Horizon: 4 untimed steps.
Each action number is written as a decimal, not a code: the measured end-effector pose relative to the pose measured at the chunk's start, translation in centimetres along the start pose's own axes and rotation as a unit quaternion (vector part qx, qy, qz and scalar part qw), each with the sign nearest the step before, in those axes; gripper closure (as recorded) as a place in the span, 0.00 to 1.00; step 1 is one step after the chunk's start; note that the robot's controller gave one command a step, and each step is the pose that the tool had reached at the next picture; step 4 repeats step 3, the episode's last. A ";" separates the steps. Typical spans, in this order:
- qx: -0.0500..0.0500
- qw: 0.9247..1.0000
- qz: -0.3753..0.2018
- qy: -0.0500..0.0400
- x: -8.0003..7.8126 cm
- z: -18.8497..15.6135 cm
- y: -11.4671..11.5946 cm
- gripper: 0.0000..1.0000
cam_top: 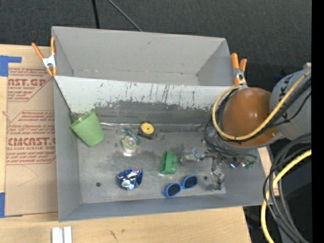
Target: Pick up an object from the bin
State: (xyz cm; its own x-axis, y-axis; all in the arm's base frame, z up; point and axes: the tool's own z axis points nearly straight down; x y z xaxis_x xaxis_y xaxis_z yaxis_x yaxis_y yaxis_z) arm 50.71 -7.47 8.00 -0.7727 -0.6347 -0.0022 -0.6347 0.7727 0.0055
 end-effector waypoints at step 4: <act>0.006 1.000 0.002 -0.003 -2.9 -13.5 4.7 1.00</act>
Offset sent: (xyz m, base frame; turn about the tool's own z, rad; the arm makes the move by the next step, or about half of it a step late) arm -0.0257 0.0437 -0.0100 -0.0031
